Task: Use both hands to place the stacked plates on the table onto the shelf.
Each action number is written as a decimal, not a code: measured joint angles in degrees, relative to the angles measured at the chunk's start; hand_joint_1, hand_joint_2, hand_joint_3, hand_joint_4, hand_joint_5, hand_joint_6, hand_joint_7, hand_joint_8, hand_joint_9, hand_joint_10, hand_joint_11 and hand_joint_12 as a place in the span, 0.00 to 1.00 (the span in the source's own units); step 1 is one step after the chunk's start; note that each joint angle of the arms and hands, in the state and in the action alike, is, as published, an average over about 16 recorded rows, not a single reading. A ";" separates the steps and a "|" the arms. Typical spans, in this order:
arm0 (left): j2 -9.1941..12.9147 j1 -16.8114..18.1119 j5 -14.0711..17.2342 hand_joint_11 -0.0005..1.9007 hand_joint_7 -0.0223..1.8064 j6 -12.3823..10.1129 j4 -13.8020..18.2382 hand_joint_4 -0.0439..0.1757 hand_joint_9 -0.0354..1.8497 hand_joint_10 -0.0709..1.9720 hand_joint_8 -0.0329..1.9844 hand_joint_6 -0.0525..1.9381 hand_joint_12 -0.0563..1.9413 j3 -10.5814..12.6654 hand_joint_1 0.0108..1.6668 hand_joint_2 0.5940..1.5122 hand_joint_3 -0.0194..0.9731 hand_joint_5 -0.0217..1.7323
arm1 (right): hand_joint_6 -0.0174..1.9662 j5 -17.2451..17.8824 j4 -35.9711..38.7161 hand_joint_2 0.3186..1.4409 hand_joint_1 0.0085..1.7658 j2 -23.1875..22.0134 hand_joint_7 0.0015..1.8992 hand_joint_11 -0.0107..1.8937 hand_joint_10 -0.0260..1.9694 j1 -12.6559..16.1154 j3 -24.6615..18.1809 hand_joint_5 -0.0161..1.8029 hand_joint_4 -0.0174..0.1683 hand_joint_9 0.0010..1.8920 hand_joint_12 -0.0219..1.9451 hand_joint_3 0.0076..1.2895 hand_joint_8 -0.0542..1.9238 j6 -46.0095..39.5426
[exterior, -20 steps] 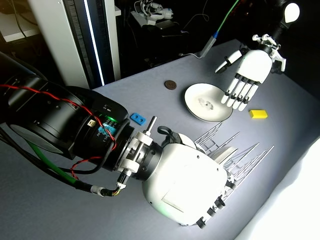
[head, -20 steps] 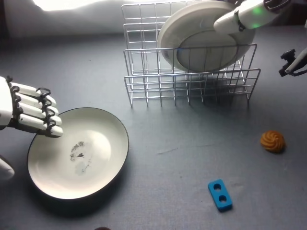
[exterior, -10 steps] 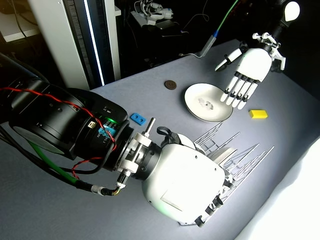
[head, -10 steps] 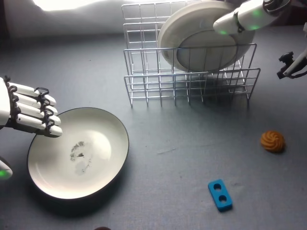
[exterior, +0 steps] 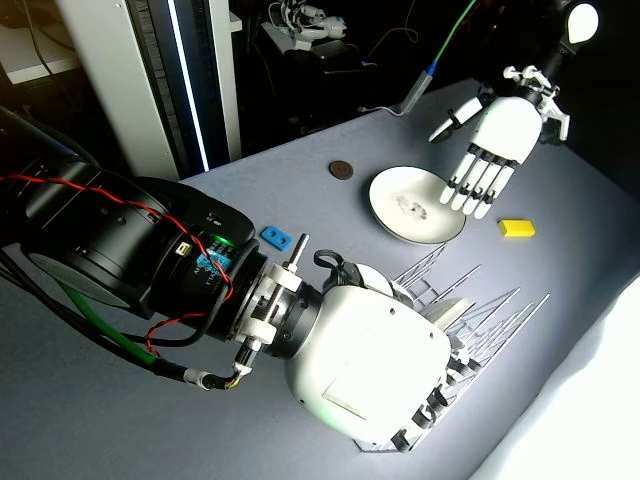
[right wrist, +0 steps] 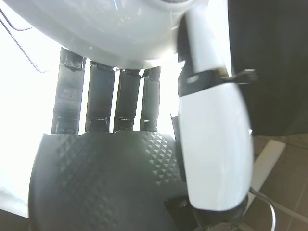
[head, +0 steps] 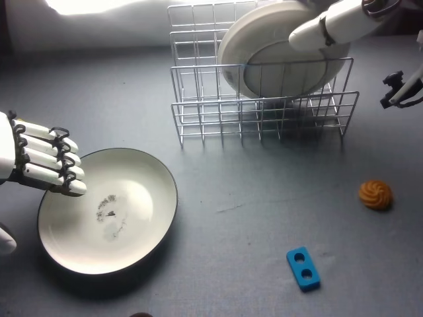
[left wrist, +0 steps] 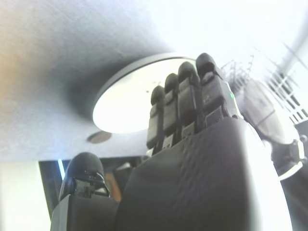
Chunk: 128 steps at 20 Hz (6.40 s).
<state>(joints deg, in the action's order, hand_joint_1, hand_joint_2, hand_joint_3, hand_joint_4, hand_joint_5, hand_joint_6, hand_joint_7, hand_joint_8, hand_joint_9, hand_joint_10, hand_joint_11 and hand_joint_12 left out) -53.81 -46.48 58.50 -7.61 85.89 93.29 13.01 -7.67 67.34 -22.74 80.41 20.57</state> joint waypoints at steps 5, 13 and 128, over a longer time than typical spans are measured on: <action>0.01 -0.36 0.03 0.01 0.11 0.00 0.00 0.22 0.10 0.04 0.03 0.03 0.15 -0.12 0.00 0.62 0.04 0.11 | 0.07 -0.01 -0.05 0.61 0.65 -0.19 0.51 0.31 0.02 1.03 -0.02 0.50 0.08 0.53 0.61 0.00 0.03 -0.01; -0.18 -1.25 -0.19 0.01 0.11 0.00 -0.19 0.21 0.10 0.04 0.03 0.03 0.14 -0.07 0.00 0.62 0.04 0.11 | 0.03 1.71 4.74 0.61 0.62 -1.64 0.47 0.23 0.02 4.18 -2.03 0.49 0.08 0.47 0.61 0.00 0.03 0.52; -4.45 7.08 0.92 0.01 0.10 -15.58 -2.86 0.20 0.10 0.04 0.02 0.04 0.13 9.84 0.00 0.60 0.04 0.10 | 0.46 6.84 -0.28 0.62 0.66 2.31 0.57 0.45 0.02 -0.45 -34.11 0.54 0.21 0.69 0.62 0.00 0.45 66.28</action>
<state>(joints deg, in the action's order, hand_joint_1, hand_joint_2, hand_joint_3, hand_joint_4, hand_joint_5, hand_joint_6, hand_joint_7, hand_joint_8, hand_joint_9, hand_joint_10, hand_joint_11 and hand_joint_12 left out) -58.26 -39.39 59.42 -23.19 83.03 103.13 19.86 -7.95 69.64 -23.19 46.30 86.85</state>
